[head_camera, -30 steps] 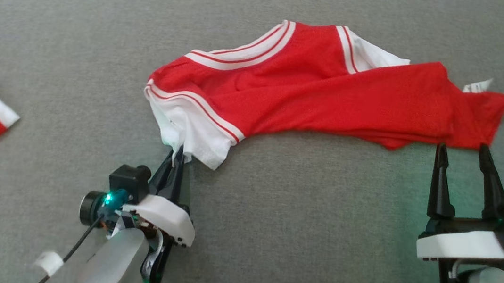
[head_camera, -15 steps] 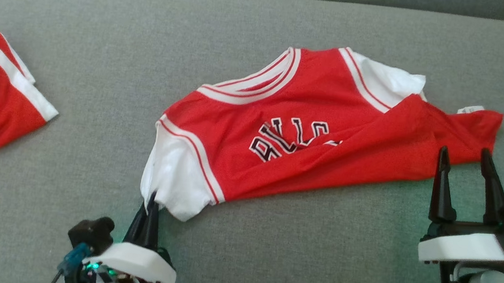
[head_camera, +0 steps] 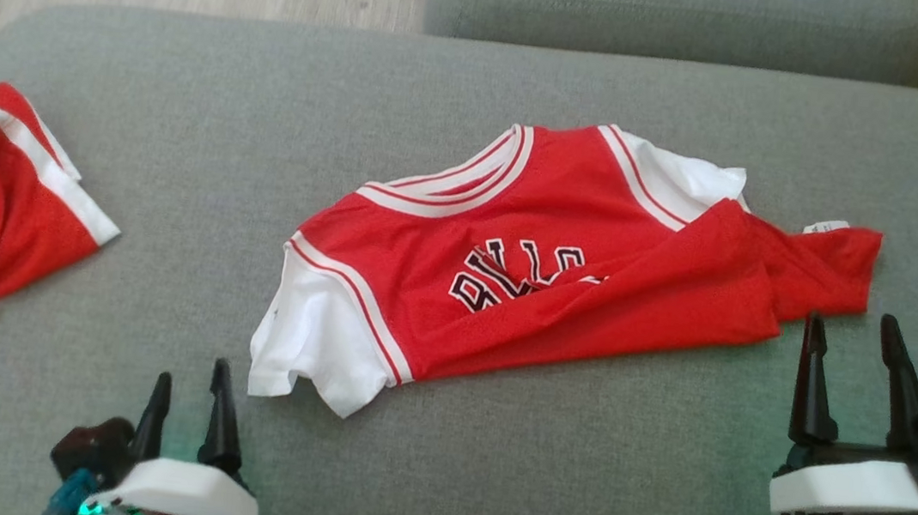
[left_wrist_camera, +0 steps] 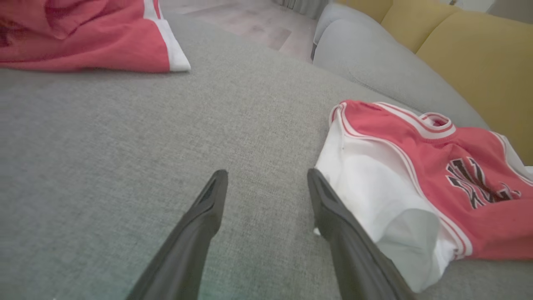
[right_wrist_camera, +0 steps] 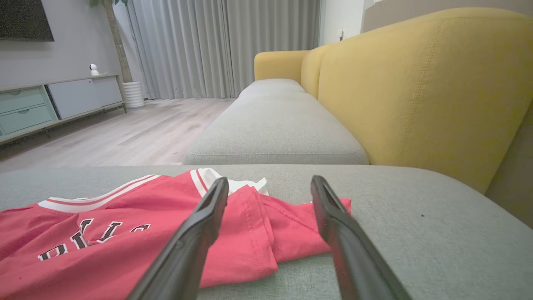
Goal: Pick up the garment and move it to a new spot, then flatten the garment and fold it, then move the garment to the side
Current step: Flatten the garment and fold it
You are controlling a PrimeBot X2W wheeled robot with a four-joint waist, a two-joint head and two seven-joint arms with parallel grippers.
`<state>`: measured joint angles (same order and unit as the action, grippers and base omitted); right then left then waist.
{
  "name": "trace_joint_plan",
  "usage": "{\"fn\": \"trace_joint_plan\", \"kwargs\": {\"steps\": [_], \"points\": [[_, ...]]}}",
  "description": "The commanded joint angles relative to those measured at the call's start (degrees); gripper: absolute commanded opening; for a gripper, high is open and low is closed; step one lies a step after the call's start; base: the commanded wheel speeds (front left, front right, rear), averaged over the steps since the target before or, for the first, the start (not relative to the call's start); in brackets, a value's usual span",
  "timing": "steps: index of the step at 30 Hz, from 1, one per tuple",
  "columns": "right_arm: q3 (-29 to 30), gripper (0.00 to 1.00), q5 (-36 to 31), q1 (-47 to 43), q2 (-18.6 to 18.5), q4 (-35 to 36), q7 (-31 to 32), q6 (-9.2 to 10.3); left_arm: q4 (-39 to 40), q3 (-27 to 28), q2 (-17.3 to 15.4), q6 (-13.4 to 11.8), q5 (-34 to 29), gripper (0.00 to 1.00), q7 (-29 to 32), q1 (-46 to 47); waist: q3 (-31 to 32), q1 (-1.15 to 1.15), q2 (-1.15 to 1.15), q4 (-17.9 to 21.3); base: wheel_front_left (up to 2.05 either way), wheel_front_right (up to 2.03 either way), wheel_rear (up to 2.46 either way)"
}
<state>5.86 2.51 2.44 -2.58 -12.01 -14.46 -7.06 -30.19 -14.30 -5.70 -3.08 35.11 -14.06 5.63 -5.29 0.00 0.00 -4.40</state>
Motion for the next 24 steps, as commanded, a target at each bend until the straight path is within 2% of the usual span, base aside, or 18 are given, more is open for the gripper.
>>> {"fn": "trace_joint_plan", "kwargs": {"steps": [1, 5, 12, 24], "points": [[-1.1, 1.0, -0.2, 0.3, -0.3, 1.9, -0.5, -0.43, 2.1, 2.6, -1.0, -0.4, -0.8, 1.0, -0.8, 0.4, 0.8, 0.0, 0.0, -0.1, 0.0, 0.0, 0.0], [-0.9, 1.0, -0.3, -1.0, -0.3, 2.0, -0.5, -0.43, 5.2, 3.5, -1.4, -0.4, -3.3, 1.0, -0.9, -1.2, 2.5, 0.0, 0.0, -0.1, 0.0, 0.0, 0.0], [-1.5, 1.0, -0.1, -3.1, -0.3, 1.6, -0.5, -0.43, 8.9, 1.5, -0.3, 0.6, -7.7, 1.0, -0.9, -3.9, 5.6, 0.0, 0.0, -0.1, 0.0, 0.0, 0.0], [-3.8, 1.0, 0.9, -3.3, -0.3, 0.6, -0.5, -0.43, 9.2, -0.1, 1.2, 1.1, -9.8, 1.0, -0.9, -4.7, 6.8, 0.0, 0.0, -0.3, 0.0, 0.0, 0.0]]}}
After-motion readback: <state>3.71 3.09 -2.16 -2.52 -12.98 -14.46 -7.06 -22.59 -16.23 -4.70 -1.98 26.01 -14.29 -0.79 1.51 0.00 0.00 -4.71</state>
